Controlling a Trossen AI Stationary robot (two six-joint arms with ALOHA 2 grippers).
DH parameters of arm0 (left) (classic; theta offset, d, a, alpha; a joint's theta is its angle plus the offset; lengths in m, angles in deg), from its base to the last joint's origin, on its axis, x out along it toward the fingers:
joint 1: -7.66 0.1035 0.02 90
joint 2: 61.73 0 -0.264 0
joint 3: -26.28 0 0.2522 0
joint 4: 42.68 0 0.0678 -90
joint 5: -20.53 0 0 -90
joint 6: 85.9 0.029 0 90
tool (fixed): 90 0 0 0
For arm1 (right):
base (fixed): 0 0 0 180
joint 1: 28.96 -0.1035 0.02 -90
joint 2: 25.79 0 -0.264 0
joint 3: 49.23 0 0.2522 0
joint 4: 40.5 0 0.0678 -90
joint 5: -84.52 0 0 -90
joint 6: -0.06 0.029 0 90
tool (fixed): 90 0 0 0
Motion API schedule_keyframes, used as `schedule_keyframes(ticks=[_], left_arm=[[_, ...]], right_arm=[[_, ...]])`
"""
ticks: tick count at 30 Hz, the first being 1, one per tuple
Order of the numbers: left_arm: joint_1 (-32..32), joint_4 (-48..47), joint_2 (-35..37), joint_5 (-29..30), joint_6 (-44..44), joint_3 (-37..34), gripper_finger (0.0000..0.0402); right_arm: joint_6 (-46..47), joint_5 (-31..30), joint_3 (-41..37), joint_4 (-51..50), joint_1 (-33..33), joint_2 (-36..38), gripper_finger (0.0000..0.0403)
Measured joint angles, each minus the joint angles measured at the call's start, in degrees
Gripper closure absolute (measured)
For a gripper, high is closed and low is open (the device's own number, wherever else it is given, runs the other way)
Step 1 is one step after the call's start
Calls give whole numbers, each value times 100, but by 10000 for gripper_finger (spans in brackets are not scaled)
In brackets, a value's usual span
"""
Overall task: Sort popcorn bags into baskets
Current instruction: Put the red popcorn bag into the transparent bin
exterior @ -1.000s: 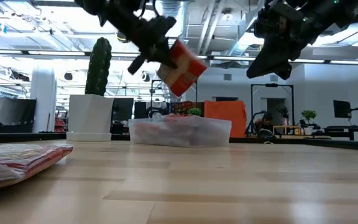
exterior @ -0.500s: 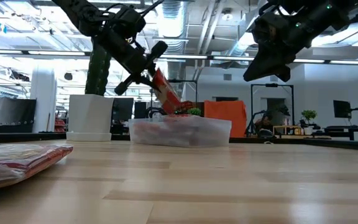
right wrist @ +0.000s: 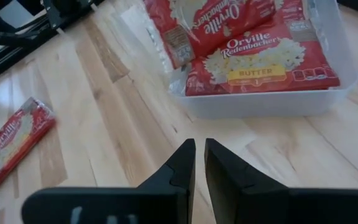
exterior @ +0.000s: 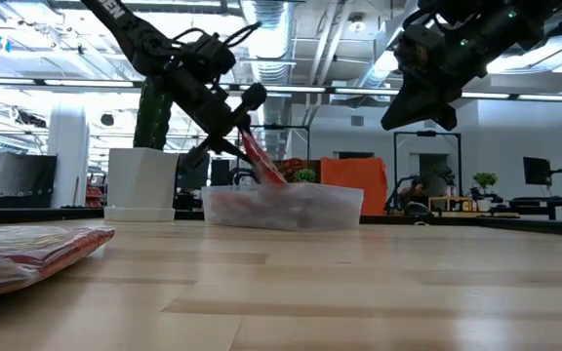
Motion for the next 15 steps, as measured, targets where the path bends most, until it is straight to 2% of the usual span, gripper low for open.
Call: schedule_keyframes(ticks=[10, 12, 15], left_arm=[[-33, 110, -9, 406, -1395, 421, 264], [-34, 99, -9, 618, -1623, 426, 249], [-26, -33, -9, 1262, -1991, 426, 226]], right_arm=[[31, 1, 0, -20, -117, 0, 340], [23, -1, 0, -20, -115, 0, 340], [-16, 1, 0, -20, -115, 0, 340]])
